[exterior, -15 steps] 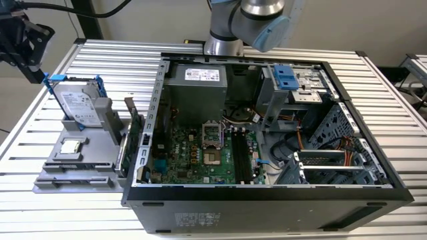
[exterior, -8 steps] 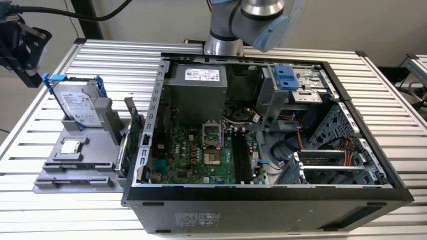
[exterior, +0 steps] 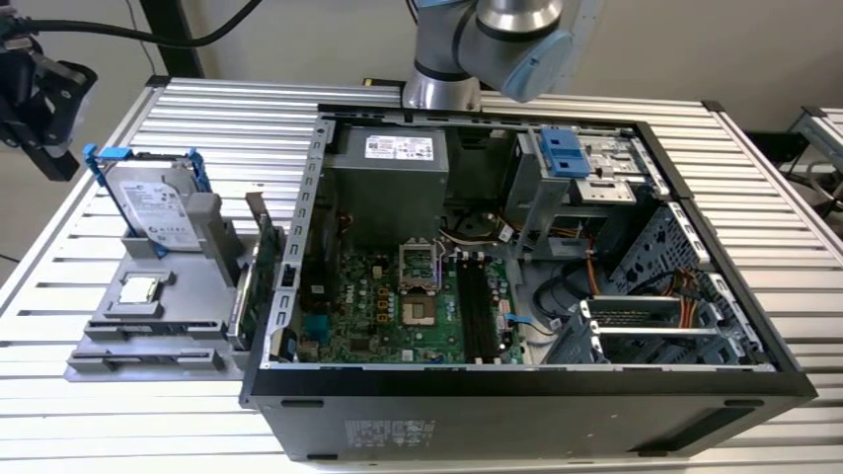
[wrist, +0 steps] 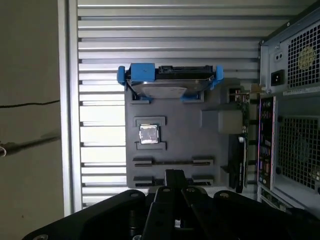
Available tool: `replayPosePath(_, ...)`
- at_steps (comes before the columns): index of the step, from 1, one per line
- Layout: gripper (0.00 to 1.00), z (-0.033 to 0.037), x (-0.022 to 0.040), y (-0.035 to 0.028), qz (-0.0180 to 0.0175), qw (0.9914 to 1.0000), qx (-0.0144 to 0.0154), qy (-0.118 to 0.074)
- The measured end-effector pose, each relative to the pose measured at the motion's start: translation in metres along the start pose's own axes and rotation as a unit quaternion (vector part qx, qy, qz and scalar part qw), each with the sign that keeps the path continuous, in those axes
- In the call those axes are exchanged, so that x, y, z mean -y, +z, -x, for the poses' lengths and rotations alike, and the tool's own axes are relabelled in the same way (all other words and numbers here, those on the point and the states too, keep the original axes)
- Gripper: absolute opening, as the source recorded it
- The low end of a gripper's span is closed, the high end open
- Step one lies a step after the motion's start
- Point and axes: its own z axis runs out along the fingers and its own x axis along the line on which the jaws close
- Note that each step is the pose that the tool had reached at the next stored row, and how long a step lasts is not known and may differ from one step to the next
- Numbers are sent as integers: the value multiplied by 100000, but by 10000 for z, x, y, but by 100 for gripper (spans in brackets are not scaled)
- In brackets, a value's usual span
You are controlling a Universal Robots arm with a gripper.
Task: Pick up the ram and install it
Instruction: 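Reach for the ram, then pick up the ram and move it above insertion slot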
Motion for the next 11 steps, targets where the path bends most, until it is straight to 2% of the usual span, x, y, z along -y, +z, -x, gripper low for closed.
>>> replayPosePath(4, 0, 1, 64, -1, 5, 100000, -6, -120)
replayPosePath(11, 0, 3, 213, -4, 5, 100000, -7, -116)
